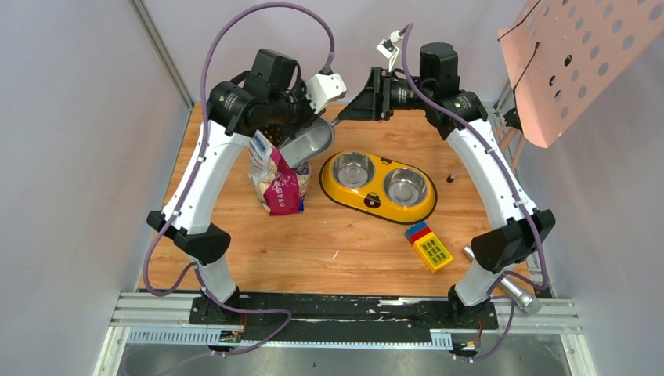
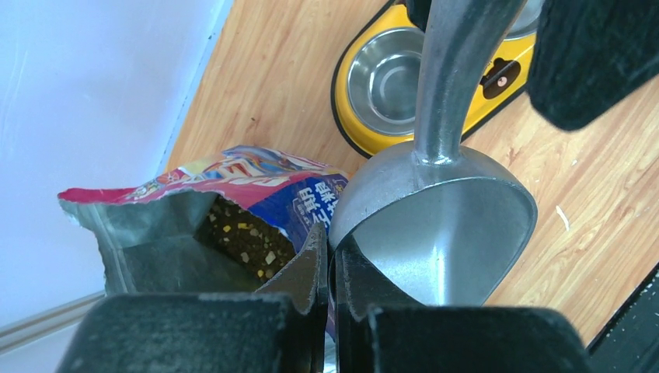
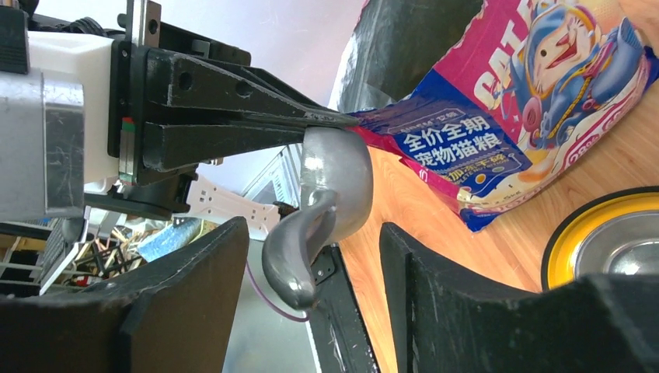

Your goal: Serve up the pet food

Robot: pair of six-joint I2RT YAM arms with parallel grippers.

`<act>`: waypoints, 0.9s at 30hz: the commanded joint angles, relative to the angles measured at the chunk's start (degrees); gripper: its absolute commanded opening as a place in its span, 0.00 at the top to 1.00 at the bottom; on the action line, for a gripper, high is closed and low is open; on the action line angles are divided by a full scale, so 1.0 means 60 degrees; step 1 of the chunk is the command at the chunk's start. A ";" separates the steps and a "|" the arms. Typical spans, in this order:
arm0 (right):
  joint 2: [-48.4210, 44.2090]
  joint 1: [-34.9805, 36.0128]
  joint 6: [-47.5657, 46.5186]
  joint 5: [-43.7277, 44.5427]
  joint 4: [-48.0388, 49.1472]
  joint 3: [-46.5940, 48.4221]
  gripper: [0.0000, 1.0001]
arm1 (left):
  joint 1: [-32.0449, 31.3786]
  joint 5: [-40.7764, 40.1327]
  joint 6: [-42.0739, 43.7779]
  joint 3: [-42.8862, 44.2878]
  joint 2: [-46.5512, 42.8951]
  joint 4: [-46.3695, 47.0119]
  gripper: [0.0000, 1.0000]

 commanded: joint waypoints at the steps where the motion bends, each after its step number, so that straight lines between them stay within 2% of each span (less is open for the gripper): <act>1: -0.0393 -0.0029 -0.0038 -0.0359 0.0404 -0.0110 0.38 | -0.0206 -0.0058 0.0016 0.0444 0.0107 0.0339 1.00; 4: -0.0349 -0.0034 -0.0082 -0.0448 0.0396 -0.0037 0.44 | -0.0320 -0.0183 -0.0014 0.0507 0.0220 0.0418 1.00; 12: -0.0490 -0.0030 -0.0698 -0.0181 -0.0080 -0.0224 0.48 | -0.0427 -0.0680 0.0482 0.0689 0.0387 0.0549 1.00; 17: -0.0389 -0.0034 -0.0727 -0.0159 -0.0154 -0.0183 0.55 | -0.0524 -0.0657 0.0627 0.0755 0.0442 0.0614 1.00; 25: -0.0118 -0.0031 -0.0615 0.0161 -0.0019 0.0198 0.56 | -0.0722 -0.0638 0.0711 0.0730 0.0539 0.0392 1.00; 27: -0.0114 -0.0034 -0.0653 0.0153 -0.0030 0.0083 0.62 | -0.0727 -0.0736 0.0743 0.0736 0.0567 0.0413 1.00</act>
